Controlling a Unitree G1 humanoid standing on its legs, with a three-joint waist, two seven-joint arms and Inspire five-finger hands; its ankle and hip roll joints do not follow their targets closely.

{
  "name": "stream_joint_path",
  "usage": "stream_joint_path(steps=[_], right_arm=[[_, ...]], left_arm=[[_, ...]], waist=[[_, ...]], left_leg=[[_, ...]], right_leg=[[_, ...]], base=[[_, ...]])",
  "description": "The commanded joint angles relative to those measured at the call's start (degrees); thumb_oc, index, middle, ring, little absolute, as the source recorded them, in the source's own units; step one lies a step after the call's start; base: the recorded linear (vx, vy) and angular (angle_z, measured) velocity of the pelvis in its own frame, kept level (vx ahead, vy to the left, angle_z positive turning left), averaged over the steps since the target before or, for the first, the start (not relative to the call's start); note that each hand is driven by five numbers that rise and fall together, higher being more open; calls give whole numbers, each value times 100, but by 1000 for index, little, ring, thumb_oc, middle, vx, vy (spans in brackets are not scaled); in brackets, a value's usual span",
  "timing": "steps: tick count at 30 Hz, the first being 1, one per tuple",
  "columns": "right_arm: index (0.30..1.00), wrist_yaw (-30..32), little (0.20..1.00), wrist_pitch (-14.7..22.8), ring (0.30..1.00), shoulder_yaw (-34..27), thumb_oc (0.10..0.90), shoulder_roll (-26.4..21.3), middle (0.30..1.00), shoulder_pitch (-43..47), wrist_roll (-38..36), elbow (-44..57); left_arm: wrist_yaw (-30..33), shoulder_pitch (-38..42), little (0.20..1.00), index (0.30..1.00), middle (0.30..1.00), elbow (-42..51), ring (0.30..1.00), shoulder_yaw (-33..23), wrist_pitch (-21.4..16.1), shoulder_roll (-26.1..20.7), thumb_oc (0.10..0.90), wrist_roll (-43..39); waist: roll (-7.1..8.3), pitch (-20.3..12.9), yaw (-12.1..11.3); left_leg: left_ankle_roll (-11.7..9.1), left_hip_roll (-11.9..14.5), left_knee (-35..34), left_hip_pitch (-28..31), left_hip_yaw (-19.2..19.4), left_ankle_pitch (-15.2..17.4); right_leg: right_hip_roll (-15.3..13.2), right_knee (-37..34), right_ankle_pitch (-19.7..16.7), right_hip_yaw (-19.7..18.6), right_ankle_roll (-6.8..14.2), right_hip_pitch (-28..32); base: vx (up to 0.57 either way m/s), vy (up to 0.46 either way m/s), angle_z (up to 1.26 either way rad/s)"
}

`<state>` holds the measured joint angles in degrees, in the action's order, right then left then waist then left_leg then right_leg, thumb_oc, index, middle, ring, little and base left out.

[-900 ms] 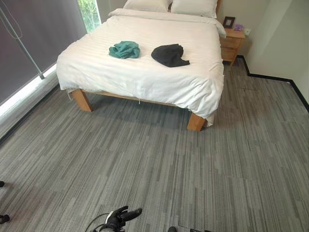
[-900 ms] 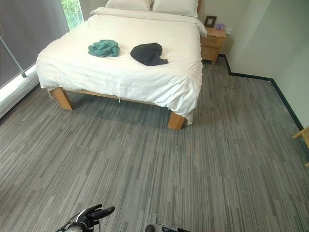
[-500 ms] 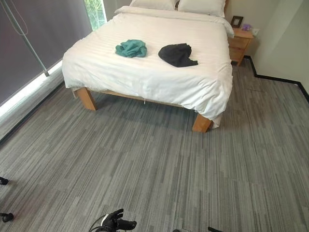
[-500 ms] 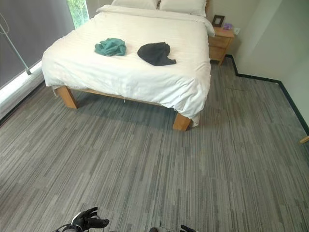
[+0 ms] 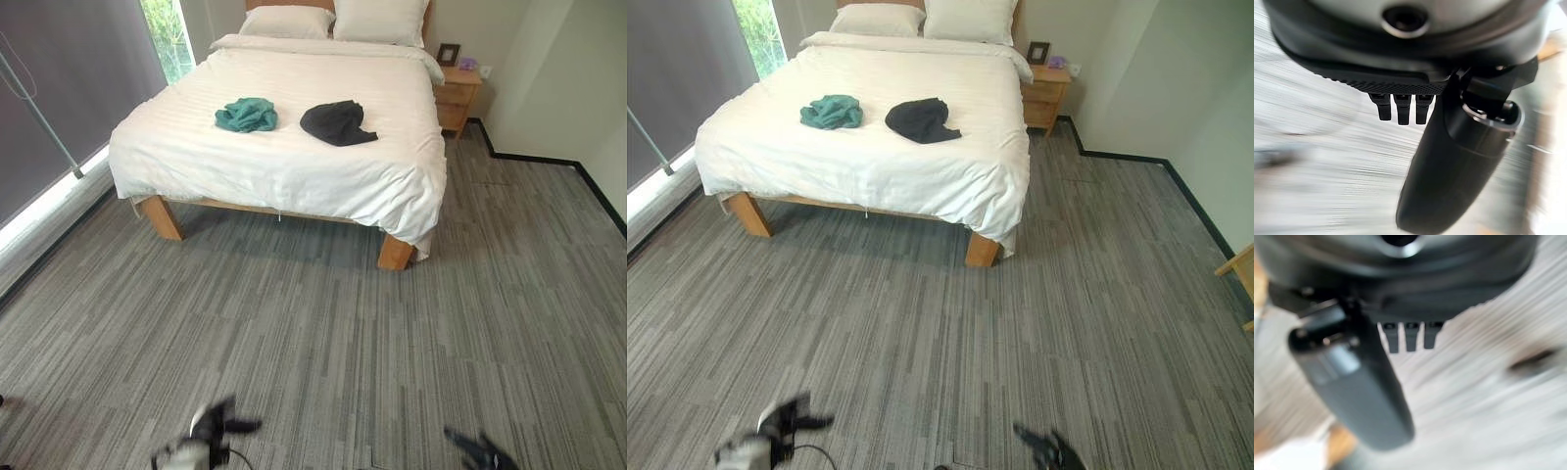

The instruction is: Pick up bed clothes into laundry basket.

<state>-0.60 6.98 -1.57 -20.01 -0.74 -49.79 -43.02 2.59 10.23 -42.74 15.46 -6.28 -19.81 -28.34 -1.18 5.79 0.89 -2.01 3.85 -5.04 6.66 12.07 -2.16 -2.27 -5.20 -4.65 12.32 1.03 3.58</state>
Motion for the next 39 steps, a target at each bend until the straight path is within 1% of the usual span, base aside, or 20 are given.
stream_joint_path(steps=[1,2,3,4,5,8,9,10,11,12,13,21,24,27,28,32,33,36,38,39], right_arm=[[900,-187,900,516,900,95,800,-5,900,548,-77,378],[900,-345,900,454,900,412,800,-170,900,449,206,1002],[900,-339,900,451,900,414,800,-167,900,439,210,1013],[900,-423,900,425,900,583,800,-284,900,226,755,1607],[900,-417,900,420,900,584,800,-282,900,216,762,1618],[900,-201,900,308,900,706,800,-466,900,86,1983,2063],[900,-78,900,295,900,521,800,-394,900,-116,2390,2337],[900,-74,900,289,900,520,800,-393,900,-128,2394,2348],[900,29,900,322,900,331,800,-257,900,-278,2474,2540],[900,32,900,317,900,331,800,-255,900,-286,2477,2548],[900,81,900,357,900,168,800,-161,900,-421,2626,2645],[900,33,900,384,900,37,800,-71,900,-623,2725,2698],[900,78,900,400,900,96,800,-46,900,-513,2731,2624],[900,175,900,291,900,282,800,-110,900,-326,3055,2603],[900,189,900,286,900,326,800,-127,900,-292,3059,2607],[900,105,900,277,900,451,800,-47,900,-227,2757,2719],[900,41,900,276,900,522,800,-37,900,-193,2689,2745],[900,-6,900,215,900,573,800,-91,900,-126,2715,2703],[900,-6,900,215,900,573,800,-91,900,-126,2715,2703],[900,-28,900,195,900,411,800,-238,900,-129,2878,2762]], left_arm=[[-18,852,900,900,900,-51,900,20,-480,36,800,-307],[-50,765,900,900,900,591,900,42,-533,-34,800,-400],[-47,754,900,900,900,601,900,42,-528,-35,800,-398],[-120,573,900,900,900,1042,900,40,-546,-17,800,-469],[-119,563,900,900,900,1050,900,39,-542,-18,800,-468],[-172,296,900,900,900,1395,900,-53,-528,57,800,-401],[-126,-55,900,900,900,1591,900,-302,-532,194,800,-423],[-124,-65,900,900,900,1599,900,-301,-528,194,800,-421],[-64,-311,900,900,900,1727,900,-465,-514,238,800,-266],[-62,-319,900,900,900,1734,900,-465,-511,238,800,-263],[-61,-556,900,900,900,1814,900,-596,-492,254,800,-170],[-84,-931,900,900,900,1795,900,-937,-454,263,800,-118],[-47,-840,900,900,900,1726,900,-916,-461,318,800,-157],[37,-612,900,900,900,1645,900,-821,-453,317,800,-93],[49,-562,900,900,900,1633,900,-780,-449,313,800,-56],[73,-444,900,900,900,1701,900,-666,-456,355,800,-97],[103,-433,900,900,900,1763,900,-688,-488,369,800,-124],[93,-451,900,900,900,1854,900,-746,-500,318,800,-130],[93,-451,900,900,900,1854,900,-746,-500,318,800,-130],[-111,-669,900,900,900,1958,900,-884,-478,153,800,-125]], waist=[[157,-129,-9],[179,-132,-50],[180,-136,-48],[201,-137,-75],[201,-142,-74],[231,-154,-105],[245,-161,-120],[245,-167,-120],[249,-156,-124],[250,-160,-124],[251,-136,-127],[263,-97,-148],[273,-86,-148],[290,-17,-139],[298,0,-144],[330,108,-145],[348,140,-160],[346,169,-223],[346,168,-224],[196,361,-218]], left_leg=[[-334,33,4,-124,-85,-86],[-333,26,4,-127,-93,-102],[-333,25,4,-126,-94,-102],[-328,23,4,-137,-101,-107],[-328,23,4,-136,-101,-107],[-319,15,4,-126,-100,-94],[-307,11,4,-122,-107,-74],[-307,11,4,-122,-108,-73],[-301,16,4,-124,-110,-71],[-301,16,4,-124,-110,-70],[-289,12,4,-129,-112,-59],[-266,-4,4,-85,-79,-5],[-257,-17,4,-95,-69,5],[-245,-28,4,-143,-71,-9],[-239,-35,4,-149,-65,-3],[-206,-71,4,-210,-40,9],[-174,-95,4,-254,34,32],[-105,-169,4,-317,128,78],[-105,-169,4,-318,128,78],[145,-374,28,-104,5,282]], right_leg=[[-326,130,451,-92,706,386],[-327,132,438,-70,706,383],[-327,131,439,-69,707,385],[-333,125,442,-46,704,391],[-334,124,442,-45,704,393],[-349,96,446,-30,704,439],[-355,84,458,-17,703,455],[-356,84,458,-16,703,456],[-361,88,467,-19,705,451],[-361,88,467,-19,705,452],[-371,90,467,-22,706,442],[-387,67,480,-43,719,475],[-398,67,477,-64,726,459],[-417,88,460,-86,733,406],[-423,90,455,-92,737,394],[-452,124,415,-142,770,298],[-492,142,388,-168,822,229],[-610,418,387,-207,889,31],[-610,418,387,-208,889,30],[-936,2077,279,-337,994,-570]], base=[[0,0,0],[0,0,0],[0,0,0],[0,0,0],[-5,0,6],[15,-1,1],[30,-2,-4],[41,-3,-2],[0,0,0],[0,0,0],[0,0,0],[0,0,0],[0,0,0],[-25,12,-2],[0,0,0],[-1,14,0],[-13,59,-6],[0,62,-28],[43,147,-12],[74,267,-4]])
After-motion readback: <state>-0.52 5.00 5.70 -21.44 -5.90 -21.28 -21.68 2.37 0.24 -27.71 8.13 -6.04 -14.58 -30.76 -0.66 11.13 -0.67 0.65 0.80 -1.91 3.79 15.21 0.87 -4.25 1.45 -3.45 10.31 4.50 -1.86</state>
